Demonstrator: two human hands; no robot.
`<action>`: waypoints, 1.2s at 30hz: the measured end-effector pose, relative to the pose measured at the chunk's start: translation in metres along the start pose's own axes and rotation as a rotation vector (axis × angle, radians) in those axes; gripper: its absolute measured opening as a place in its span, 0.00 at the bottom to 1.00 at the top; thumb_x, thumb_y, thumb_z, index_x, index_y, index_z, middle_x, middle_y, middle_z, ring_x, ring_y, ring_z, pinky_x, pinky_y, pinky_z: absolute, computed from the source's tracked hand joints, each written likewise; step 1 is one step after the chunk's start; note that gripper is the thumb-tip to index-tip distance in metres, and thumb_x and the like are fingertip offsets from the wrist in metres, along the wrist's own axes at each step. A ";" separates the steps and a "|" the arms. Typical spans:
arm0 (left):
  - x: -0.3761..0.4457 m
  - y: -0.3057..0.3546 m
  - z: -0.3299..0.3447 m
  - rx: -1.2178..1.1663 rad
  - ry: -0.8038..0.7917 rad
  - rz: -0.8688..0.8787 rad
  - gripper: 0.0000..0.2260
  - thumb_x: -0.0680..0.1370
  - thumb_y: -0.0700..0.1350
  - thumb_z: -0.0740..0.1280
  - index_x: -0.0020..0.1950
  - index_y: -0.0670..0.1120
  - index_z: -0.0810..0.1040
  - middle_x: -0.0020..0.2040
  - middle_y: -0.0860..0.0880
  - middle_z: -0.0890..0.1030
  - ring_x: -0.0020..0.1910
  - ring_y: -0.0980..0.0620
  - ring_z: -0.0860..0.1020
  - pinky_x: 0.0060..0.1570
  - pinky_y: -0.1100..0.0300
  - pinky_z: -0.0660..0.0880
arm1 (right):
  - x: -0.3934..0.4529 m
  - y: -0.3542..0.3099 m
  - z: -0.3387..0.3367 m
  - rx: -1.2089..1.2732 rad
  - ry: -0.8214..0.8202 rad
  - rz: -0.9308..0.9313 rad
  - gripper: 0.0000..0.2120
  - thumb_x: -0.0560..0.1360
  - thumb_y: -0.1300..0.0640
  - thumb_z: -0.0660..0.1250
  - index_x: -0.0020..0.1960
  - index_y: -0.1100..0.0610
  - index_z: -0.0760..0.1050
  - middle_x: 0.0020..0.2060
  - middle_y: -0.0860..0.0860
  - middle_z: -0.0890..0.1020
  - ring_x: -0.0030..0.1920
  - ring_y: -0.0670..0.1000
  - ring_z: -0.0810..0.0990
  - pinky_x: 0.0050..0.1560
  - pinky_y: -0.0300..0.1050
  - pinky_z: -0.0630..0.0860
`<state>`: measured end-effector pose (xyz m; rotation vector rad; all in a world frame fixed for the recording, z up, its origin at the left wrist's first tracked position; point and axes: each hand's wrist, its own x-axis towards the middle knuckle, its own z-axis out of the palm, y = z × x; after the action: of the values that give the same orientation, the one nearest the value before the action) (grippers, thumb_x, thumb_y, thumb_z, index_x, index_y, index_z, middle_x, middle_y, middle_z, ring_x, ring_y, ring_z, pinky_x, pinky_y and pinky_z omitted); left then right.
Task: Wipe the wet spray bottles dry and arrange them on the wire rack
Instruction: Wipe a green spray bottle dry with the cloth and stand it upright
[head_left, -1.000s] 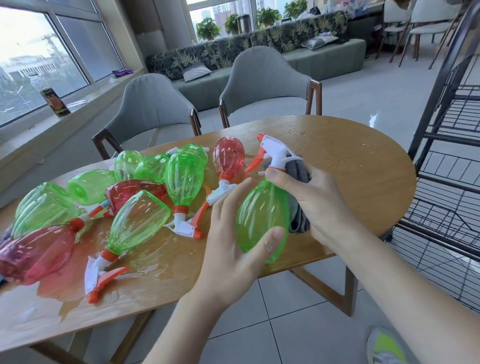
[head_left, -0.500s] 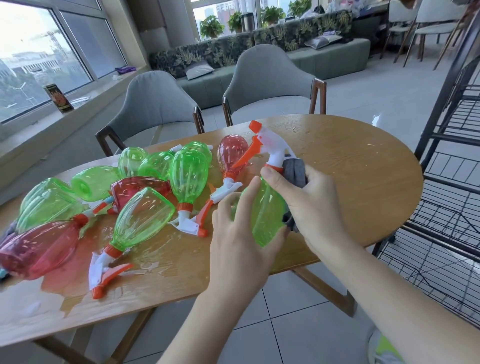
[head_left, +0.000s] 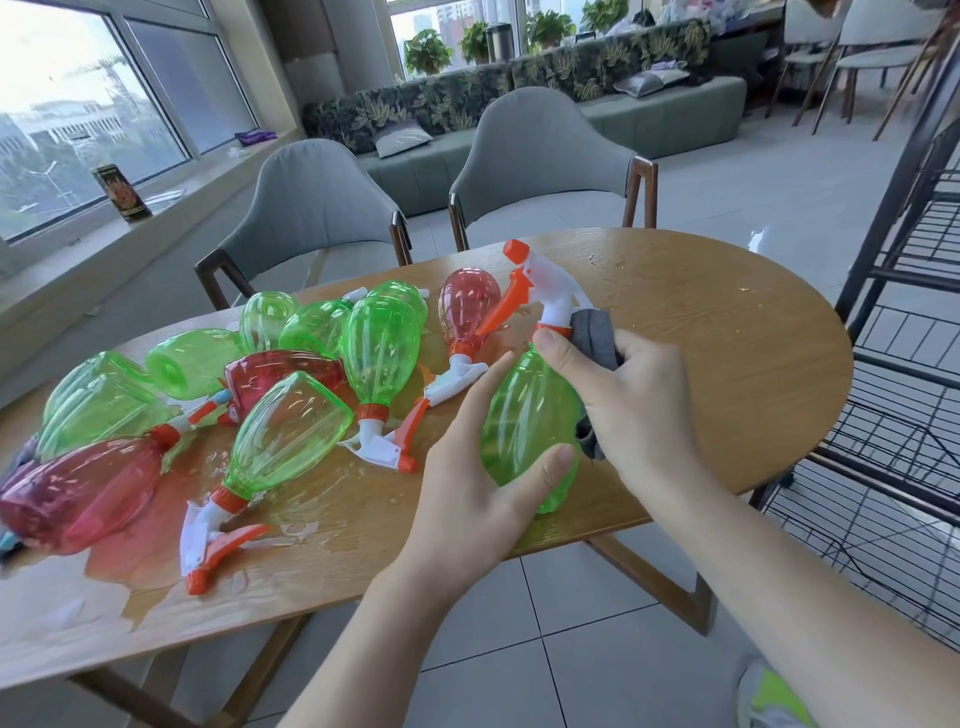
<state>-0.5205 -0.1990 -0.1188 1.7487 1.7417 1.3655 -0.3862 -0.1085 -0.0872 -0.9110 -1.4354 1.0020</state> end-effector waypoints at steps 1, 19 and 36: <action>-0.001 0.001 0.003 0.030 0.021 0.007 0.38 0.77 0.58 0.77 0.84 0.55 0.65 0.78 0.65 0.70 0.77 0.72 0.63 0.69 0.78 0.60 | -0.002 -0.001 0.000 -0.023 0.020 -0.029 0.26 0.75 0.46 0.77 0.25 0.47 0.68 0.19 0.42 0.67 0.24 0.46 0.64 0.26 0.42 0.63; 0.002 -0.005 0.003 -0.007 0.023 -0.009 0.42 0.71 0.64 0.78 0.82 0.66 0.63 0.74 0.74 0.68 0.77 0.73 0.61 0.68 0.81 0.58 | -0.004 0.013 -0.004 -0.140 0.183 -0.318 0.09 0.81 0.54 0.72 0.59 0.53 0.85 0.49 0.46 0.85 0.49 0.46 0.84 0.48 0.44 0.82; 0.003 -0.004 0.007 -0.007 -0.003 -0.014 0.39 0.76 0.57 0.77 0.82 0.61 0.62 0.75 0.72 0.66 0.77 0.74 0.61 0.69 0.79 0.58 | 0.012 0.006 -0.013 -0.546 -0.102 -0.727 0.10 0.77 0.59 0.75 0.58 0.58 0.86 0.55 0.55 0.80 0.52 0.55 0.78 0.56 0.45 0.77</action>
<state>-0.5183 -0.1928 -0.1244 1.7313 1.7422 1.3607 -0.3746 -0.0939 -0.0882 -0.6185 -1.9684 0.1098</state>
